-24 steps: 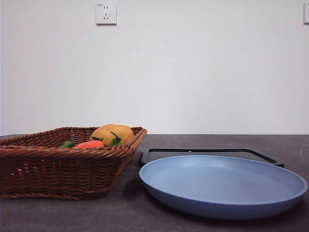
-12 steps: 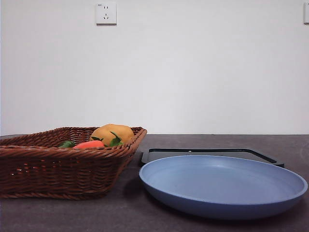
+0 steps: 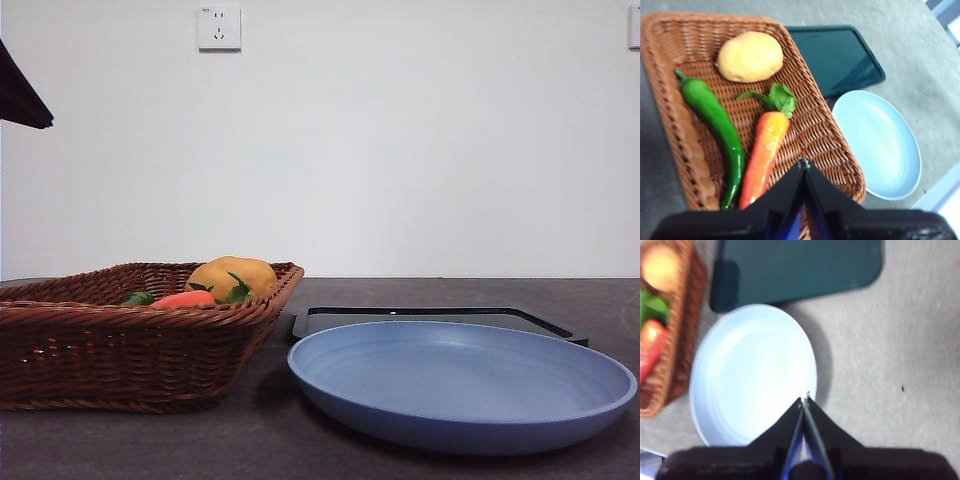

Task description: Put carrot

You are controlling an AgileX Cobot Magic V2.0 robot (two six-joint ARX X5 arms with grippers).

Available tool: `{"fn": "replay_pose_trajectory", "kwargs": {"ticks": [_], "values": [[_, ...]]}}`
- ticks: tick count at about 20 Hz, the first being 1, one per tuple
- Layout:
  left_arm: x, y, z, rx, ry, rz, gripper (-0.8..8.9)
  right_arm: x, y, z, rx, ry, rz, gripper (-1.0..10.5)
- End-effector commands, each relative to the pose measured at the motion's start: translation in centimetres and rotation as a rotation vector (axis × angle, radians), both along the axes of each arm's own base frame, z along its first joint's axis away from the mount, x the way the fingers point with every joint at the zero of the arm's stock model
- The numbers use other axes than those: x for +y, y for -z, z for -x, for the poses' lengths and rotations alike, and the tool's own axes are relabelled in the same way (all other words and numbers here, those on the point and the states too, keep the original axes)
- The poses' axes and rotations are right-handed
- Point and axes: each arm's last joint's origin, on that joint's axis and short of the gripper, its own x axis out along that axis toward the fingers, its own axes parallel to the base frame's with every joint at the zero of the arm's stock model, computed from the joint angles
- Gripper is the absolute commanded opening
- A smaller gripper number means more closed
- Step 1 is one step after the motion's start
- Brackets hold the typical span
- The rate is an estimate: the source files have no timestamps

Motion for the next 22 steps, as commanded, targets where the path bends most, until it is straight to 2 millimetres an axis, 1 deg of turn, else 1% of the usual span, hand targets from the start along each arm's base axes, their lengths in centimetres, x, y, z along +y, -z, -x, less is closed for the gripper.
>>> {"fn": "replay_pose_trajectory", "kwargs": {"ticks": [1,2,3,4,5,8,11,14,17,20,22], "values": [[-0.3,-0.5,-0.2,-0.040,0.040,0.005,0.55,0.2,0.6,-1.0,0.041,-0.029,0.009,0.9],[-0.4,-0.6,-0.2,-0.047,0.045,0.009,1.18,0.3,1.0,-1.4,0.070,-0.037,0.012,1.3],[-0.4,-0.6,-0.2,-0.051,0.042,0.013,2.01,0.5,1.6,-1.9,0.105,-0.044,0.015,1.7],[-0.4,-0.7,-0.3,-0.058,0.041,0.013,2.45,0.6,2.1,-2.4,0.130,-0.053,0.017,2.0],[-0.4,-0.7,-0.3,-0.066,0.042,0.014,2.59,0.9,2.7,-3.0,0.147,-0.064,0.017,2.1],[-0.4,-0.8,-0.3,-0.071,0.041,0.015,2.59,1.6,4.5,-4.7,0.198,-0.095,0.021,2.1],[-0.4,-0.8,-0.3,-0.071,0.041,0.015,2.59,2.3,6.3,-6.0,0.248,-0.116,0.020,2.1],[-0.4,-0.8,-0.3,-0.071,0.041,0.014,2.59,2.9,7.7,-6.8,0.276,-0.134,0.023,2.1],[-0.4,-0.8,-0.3,-0.071,0.041,0.014,2.59,3.6,8.5,-7.4,0.288,-0.145,0.019,2.0],[-0.4,-0.8,-0.3,-0.071,0.041,0.014,2.59,4.3,9.0,-7.5,0.301,-0.152,0.016,1.2],[-0.4,-0.8,-0.3,-0.070,0.041,0.014,2.59,4.4,9.0,-7.5,0.311,-0.147,0.013,0.5]]}}
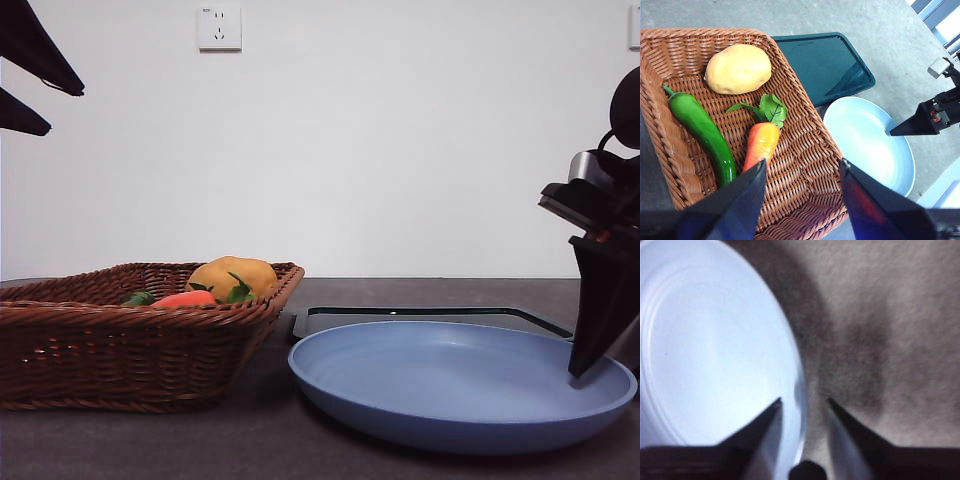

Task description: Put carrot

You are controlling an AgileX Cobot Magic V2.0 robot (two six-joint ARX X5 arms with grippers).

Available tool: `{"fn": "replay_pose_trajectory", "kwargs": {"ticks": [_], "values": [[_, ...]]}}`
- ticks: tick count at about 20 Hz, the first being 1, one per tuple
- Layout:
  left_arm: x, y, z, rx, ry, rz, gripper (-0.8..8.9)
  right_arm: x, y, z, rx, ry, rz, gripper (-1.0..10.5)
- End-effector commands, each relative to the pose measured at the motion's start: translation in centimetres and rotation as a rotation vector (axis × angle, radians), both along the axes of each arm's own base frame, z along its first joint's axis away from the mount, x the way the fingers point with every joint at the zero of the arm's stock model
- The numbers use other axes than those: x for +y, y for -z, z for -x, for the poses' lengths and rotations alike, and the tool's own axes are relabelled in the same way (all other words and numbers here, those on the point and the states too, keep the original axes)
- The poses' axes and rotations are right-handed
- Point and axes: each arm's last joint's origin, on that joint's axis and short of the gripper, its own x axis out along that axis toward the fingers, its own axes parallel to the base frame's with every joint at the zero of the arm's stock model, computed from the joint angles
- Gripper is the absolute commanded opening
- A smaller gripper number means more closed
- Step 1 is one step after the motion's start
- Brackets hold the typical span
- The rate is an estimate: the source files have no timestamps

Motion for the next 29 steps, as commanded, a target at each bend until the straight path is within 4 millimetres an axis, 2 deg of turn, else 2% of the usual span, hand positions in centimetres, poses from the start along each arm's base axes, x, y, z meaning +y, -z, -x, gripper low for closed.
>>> {"fn": "replay_pose_trajectory", "kwargs": {"ticks": [1,3,6,10,14,19,25,29], "values": [[-0.1,-0.4,-0.2,-0.025,0.015,0.000,2.68,0.2,0.1,-0.3,0.014,0.012,-0.003,0.1],[-0.1,-0.4,-0.2,-0.025,0.015,0.000,3.17,0.2,0.1,-0.2,0.020,0.013,0.001,0.0],[-0.5,-0.4,-0.1,-0.029,0.039,-0.002,3.17,0.0,-0.5,0.4,0.035,0.014,0.006,0.0],[-1.9,0.0,-0.3,-0.051,0.096,-0.089,3.16,-0.4,-3.1,2.8,0.037,-0.009,0.010,0.0],[-4.2,0.8,-2.2,-0.053,0.150,-0.257,3.16,-0.9,-5.6,5.3,-0.029,-0.025,0.004,0.0],[-7.9,2.7,-5.8,-0.012,0.243,-0.464,3.16,-1.3,-8.0,7.4,-0.163,-0.022,-0.022,0.0],[-10.6,6.3,-9.9,0.065,0.269,-0.562,3.14,-1.5,-8.6,8.0,-0.207,-0.022,-0.030,0.0],[-10.9,8.6,-10.5,0.137,0.292,-0.594,3.13,-1.5,-8.6,8.0,-0.209,-0.024,-0.026,0.0]]}}
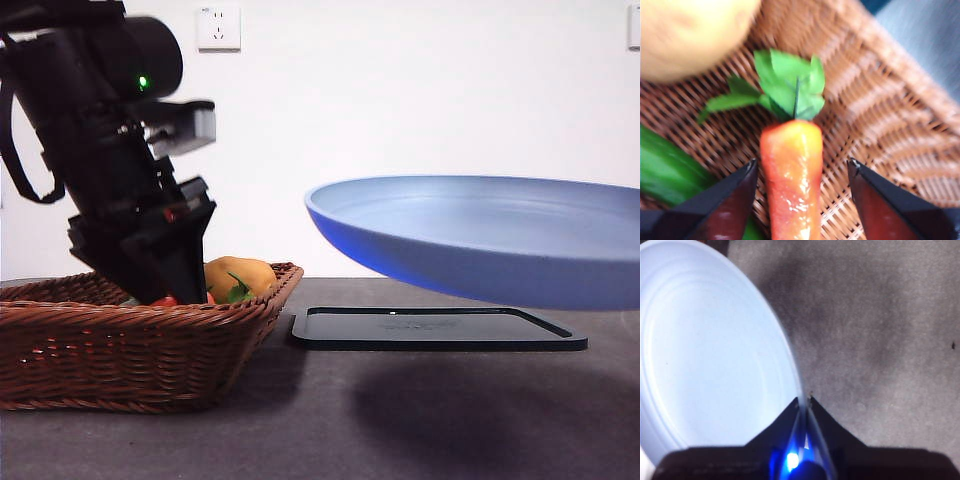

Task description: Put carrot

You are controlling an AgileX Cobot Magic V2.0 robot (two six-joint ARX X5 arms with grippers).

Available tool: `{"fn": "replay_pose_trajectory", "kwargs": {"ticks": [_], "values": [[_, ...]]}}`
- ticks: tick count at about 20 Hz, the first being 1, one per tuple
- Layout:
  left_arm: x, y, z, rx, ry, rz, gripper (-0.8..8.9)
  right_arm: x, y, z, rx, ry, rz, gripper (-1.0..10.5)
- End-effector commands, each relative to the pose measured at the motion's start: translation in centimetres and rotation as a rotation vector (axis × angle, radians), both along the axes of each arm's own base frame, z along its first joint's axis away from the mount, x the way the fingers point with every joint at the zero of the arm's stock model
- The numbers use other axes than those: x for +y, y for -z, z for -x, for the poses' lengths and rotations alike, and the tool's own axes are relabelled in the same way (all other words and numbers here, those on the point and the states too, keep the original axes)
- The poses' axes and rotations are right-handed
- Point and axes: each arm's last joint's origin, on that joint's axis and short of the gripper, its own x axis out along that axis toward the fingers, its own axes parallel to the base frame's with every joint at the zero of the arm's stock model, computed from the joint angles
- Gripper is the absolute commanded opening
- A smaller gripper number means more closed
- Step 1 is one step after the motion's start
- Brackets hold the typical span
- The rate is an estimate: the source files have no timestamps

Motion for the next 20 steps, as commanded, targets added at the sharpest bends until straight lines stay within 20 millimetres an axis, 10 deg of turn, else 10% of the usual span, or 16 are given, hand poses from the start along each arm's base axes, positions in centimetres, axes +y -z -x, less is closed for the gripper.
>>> {"fn": "replay_pose_trajectory", "kwargs": {"ticks": [1,11,16,20], "values": [[-0.4,0.3,-0.3,0.001,0.018,-0.010,3.11,0.1,-0.3,-0.2,-0.018,-0.010,-0.004,0.0],[-0.2,-0.5,0.0,0.042,0.018,-0.028,0.95,0.1,-0.3,-0.2,-0.020,-0.010,-0.004,0.0],[-0.6,-10.1,0.0,-0.056,0.031,0.077,0.96,0.1,-0.4,-0.4,-0.033,-0.010,-0.007,0.0],[-4.2,-16.1,2.0,0.003,0.291,0.503,0.96,0.3,0.1,-1.3,-0.030,-0.007,-0.008,0.0]]}}
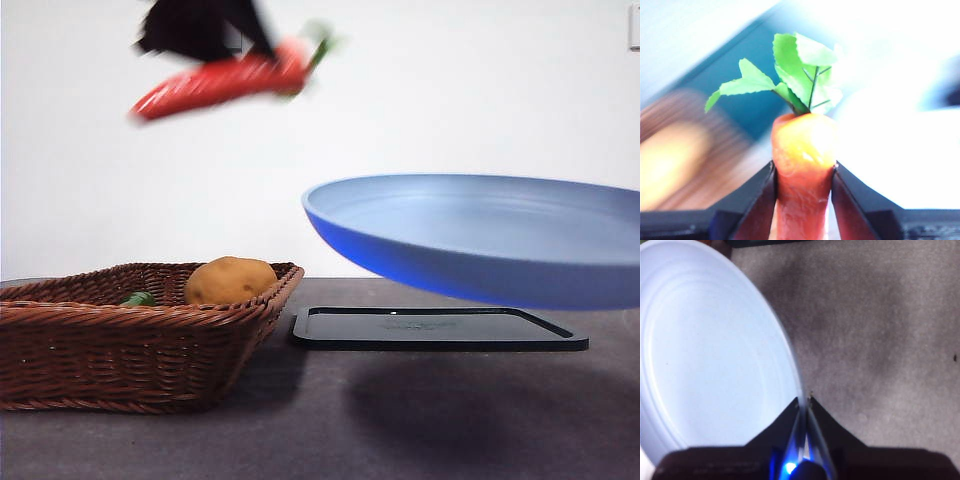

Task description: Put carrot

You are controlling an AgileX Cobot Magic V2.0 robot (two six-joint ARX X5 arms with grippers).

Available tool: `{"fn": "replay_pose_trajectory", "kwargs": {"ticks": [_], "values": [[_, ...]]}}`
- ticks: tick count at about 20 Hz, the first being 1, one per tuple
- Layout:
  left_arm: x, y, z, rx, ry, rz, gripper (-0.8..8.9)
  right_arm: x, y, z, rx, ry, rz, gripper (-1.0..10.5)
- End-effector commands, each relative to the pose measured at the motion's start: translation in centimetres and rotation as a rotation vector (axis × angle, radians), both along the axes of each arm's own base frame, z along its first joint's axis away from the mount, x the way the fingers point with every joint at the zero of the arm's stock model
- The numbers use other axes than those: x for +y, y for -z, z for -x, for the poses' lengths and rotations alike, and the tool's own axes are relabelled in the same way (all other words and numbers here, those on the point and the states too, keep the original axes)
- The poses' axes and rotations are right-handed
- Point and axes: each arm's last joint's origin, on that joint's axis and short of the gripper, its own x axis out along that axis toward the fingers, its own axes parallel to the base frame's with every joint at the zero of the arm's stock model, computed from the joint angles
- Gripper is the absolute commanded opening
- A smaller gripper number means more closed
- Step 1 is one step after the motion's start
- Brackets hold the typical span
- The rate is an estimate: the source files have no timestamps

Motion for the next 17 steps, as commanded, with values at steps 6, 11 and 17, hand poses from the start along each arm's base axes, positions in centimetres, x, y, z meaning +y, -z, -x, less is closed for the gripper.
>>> {"fn": "replay_pose_trajectory", "kwargs": {"ticks": [6,11,17], "values": [[-8.9,1.4,4.7,-0.029,0.222,-0.033,0.96,0.4,1.2,-1.9,0.058,-0.002,0.005,0.0],[-13.2,5.6,5.1,-0.046,0.221,-0.172,0.96,0.5,1.3,-2.1,0.057,-0.002,0.005,0.0],[-15.2,10.7,3.9,0.061,0.219,-0.277,1.33,0.5,1.3,-2.1,0.054,-0.002,0.005,0.0]]}}
